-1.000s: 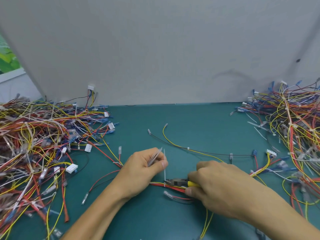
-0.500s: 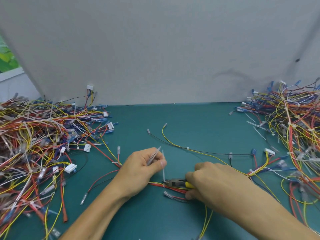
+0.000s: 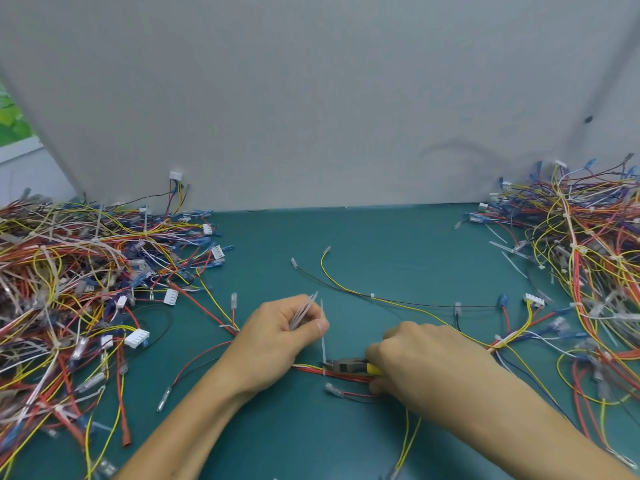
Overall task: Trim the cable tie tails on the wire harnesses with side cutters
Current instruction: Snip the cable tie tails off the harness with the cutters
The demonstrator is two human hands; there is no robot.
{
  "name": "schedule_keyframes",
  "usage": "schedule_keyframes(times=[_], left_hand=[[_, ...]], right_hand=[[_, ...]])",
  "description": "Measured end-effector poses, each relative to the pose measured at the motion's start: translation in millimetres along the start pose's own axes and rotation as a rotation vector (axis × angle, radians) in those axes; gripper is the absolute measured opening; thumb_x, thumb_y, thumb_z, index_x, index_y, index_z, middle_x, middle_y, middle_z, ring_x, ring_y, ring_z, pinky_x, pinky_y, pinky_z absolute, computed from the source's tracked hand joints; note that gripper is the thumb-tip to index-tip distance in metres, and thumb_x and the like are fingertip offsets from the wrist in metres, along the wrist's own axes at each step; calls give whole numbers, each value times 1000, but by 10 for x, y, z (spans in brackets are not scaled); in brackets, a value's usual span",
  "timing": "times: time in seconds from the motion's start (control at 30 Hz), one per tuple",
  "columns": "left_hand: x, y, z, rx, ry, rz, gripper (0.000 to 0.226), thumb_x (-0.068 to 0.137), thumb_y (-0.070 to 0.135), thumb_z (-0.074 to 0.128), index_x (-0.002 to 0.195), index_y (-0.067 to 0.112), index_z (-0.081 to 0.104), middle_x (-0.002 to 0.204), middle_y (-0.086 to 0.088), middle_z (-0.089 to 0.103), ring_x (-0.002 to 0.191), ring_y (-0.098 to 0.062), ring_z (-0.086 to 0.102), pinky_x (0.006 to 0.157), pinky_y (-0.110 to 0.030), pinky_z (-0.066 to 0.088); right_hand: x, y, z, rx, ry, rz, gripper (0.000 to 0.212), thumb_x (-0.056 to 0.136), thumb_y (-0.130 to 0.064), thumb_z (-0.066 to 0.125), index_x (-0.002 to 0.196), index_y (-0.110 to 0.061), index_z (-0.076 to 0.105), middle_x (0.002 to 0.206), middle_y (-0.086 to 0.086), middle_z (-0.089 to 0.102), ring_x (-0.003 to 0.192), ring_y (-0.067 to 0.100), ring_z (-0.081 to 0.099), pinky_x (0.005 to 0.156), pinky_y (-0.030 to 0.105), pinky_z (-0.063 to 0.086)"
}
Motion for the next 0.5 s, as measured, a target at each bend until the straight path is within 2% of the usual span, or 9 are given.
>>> schedule_keyframes(times=[0.1,0.2,0.33,0.43,0.5], left_hand=[[0,8,1,1,-7,-1,18,77,37,58,74,19,58,56,14,44,51,-4,35,52,-22,30],[5,16,5,8,-6,6,16,77,37,58,73,22,59,55,15,45,50,-2,35,51,-17,30],[1,21,9,0,8,1,16,78,37,58,73,21,58,53,14,43,49,-3,34,51,-22,29],[6,37,-9,-77,30,-36,17,80,36,57,69,23,54,52,13,38,47,-6,31,50,-26,27],[13,45,-22,-220,29,-94,21,84,32,56,65,24,52,52,10,34,43,-8,25,45,-23,23]], right_hand=[[-5,-11,-3,-26,13,-1,15,96,-29,49,96,-16,55,93,7,52,87,33,59,61,35,36],[-11,-16,-13,-43,16,-5,14,96,-29,48,96,-16,54,86,6,46,86,33,59,60,35,33],[-15,-22,-28,-57,24,-11,14,96,-28,48,97,-16,55,82,5,40,86,33,59,60,34,32],[-19,-34,-35,-61,19,4,13,95,-27,49,96,-16,55,80,8,39,83,30,57,60,34,33],[-25,-56,-35,-71,11,2,15,95,-30,50,97,-16,55,80,7,37,84,30,57,53,33,28]])
Point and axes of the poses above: each hand's wrist, its own x-axis towards the middle knuckle, its own z-axis out of the palm, y = z × x, the point moved 3 cm from there along x, towards the middle knuckle
